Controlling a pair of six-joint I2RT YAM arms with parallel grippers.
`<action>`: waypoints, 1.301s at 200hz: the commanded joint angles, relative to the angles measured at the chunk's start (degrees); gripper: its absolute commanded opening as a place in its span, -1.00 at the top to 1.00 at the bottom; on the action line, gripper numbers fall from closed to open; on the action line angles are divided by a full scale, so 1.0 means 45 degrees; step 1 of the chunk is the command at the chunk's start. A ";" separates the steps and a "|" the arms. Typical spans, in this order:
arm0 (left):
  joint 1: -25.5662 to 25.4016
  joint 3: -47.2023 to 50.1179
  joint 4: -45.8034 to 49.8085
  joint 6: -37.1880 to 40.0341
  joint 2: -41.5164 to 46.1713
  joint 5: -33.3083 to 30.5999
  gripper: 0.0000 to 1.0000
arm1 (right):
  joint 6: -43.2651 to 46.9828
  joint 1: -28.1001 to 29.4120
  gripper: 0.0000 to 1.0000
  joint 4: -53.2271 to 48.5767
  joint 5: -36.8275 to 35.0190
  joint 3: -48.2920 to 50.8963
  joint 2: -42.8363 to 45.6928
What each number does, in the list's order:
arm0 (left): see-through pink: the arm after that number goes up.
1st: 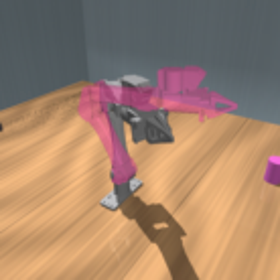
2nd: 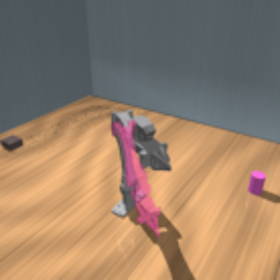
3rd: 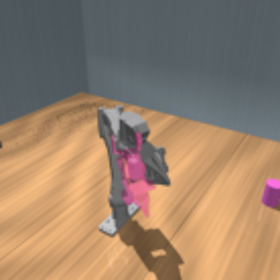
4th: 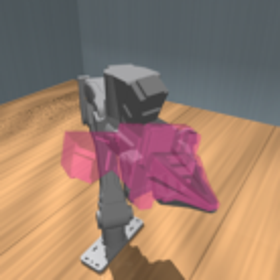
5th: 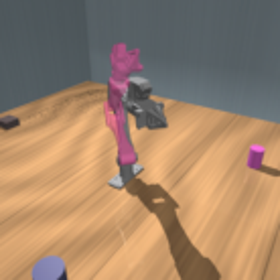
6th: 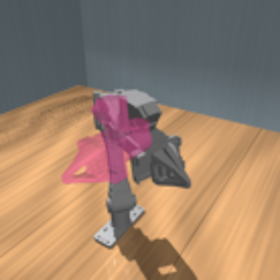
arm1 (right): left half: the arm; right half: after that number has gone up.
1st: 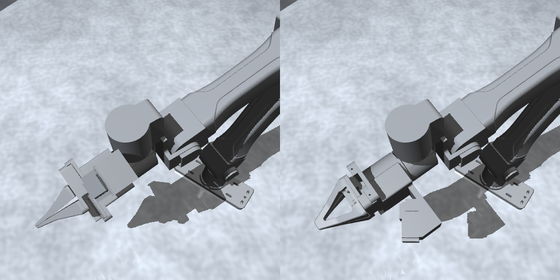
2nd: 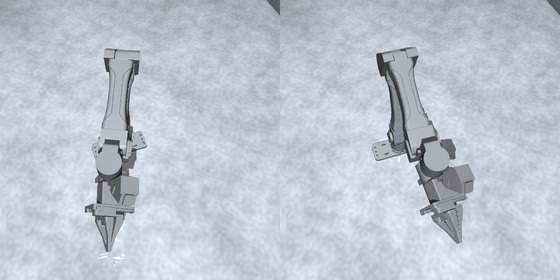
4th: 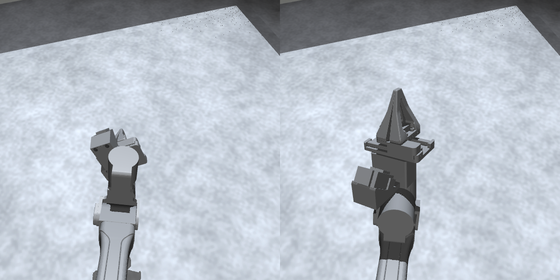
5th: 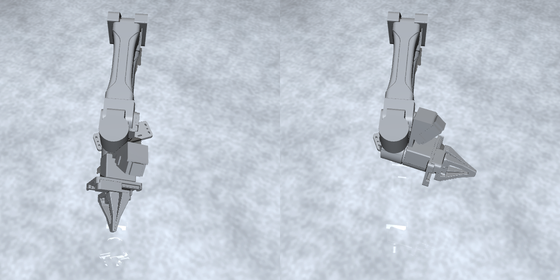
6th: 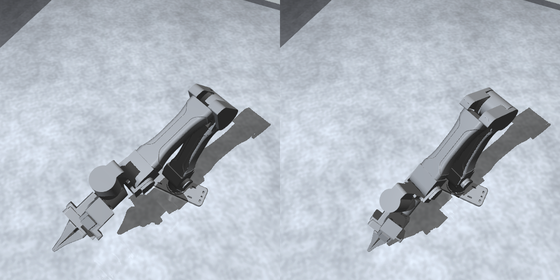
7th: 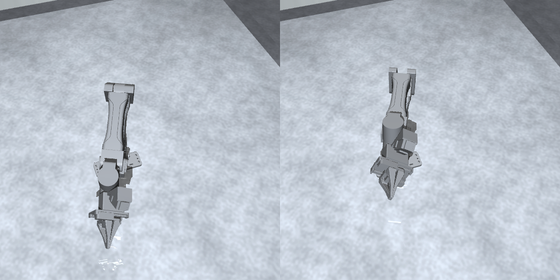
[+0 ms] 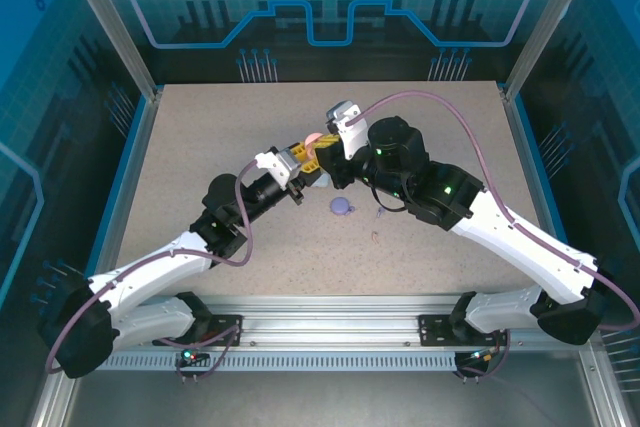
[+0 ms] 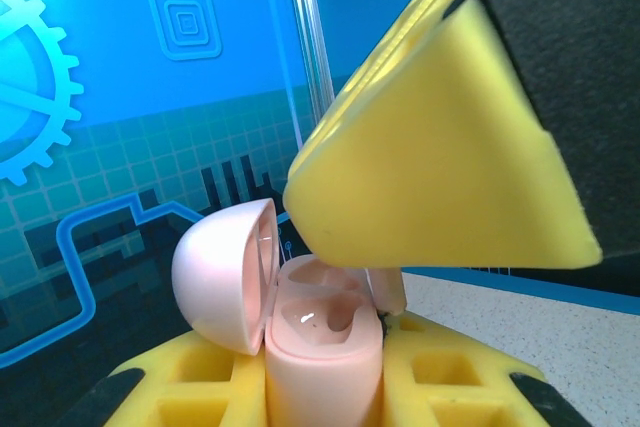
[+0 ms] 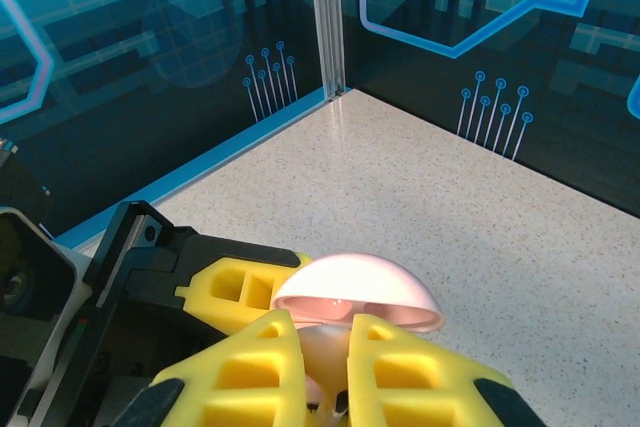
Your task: Insert the wireless bluetooth earbuds into the charging case
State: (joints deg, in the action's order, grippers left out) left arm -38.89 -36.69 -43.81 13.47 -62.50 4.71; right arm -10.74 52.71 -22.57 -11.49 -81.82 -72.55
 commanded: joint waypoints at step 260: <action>-0.0081 -0.0343 0.0279 -0.0241 0.0685 0.0340 1.00 | -0.0680 -0.0718 0.83 0.0679 0.0778 0.0093 -0.0271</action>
State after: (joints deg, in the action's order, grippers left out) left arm -38.92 -36.69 -40.99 13.45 -61.12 4.97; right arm -12.86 50.39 -20.82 -8.64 -81.80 -73.52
